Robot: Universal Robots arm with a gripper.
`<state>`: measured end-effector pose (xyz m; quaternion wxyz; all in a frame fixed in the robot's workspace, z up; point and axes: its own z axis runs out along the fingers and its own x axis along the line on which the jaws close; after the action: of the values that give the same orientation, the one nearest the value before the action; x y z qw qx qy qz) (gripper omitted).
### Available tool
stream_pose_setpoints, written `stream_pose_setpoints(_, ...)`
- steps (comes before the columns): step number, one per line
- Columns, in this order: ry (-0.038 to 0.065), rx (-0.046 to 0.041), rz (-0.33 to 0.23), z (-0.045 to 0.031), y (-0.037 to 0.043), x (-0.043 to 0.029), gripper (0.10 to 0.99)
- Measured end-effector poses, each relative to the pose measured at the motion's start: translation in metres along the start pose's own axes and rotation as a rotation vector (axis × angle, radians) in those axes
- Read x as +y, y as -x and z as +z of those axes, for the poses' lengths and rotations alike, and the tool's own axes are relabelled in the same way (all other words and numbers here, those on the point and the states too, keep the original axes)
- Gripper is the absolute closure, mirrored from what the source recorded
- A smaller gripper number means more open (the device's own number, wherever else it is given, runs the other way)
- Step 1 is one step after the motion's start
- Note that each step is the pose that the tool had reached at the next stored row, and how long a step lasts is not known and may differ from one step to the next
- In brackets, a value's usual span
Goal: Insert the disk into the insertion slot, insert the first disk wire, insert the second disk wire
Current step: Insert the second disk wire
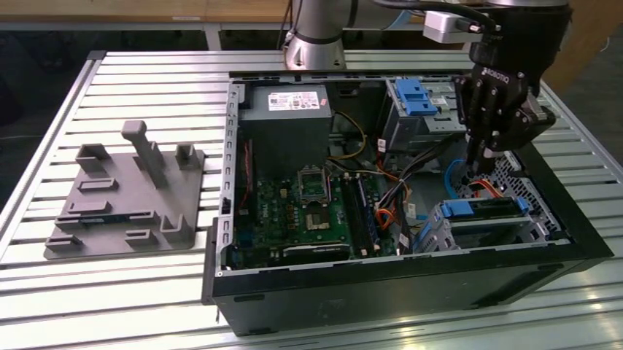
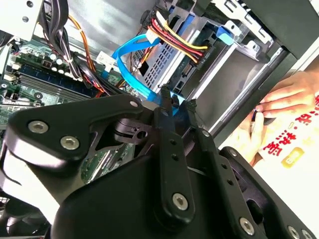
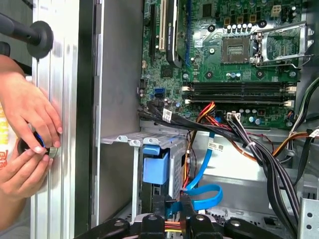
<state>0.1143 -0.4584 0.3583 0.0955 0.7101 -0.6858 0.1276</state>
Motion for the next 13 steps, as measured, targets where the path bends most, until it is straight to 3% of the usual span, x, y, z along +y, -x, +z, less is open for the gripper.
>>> stream_pose_setpoints(7,0.002,0.0002,0.0,0.0008,0.0001,-0.0024,0.82)
stream_pose_setpoints(9,0.003,0.0,0.0,0.0016,0.0004,-0.0024,0.835)
stream_pose_setpoints(10,0.003,0.0,0.001,0.002,0.0005,-0.0024,0.906)
stream_pose_setpoints(13,0.003,0.0004,0.002,0.0028,0.0008,-0.0024,0.906)
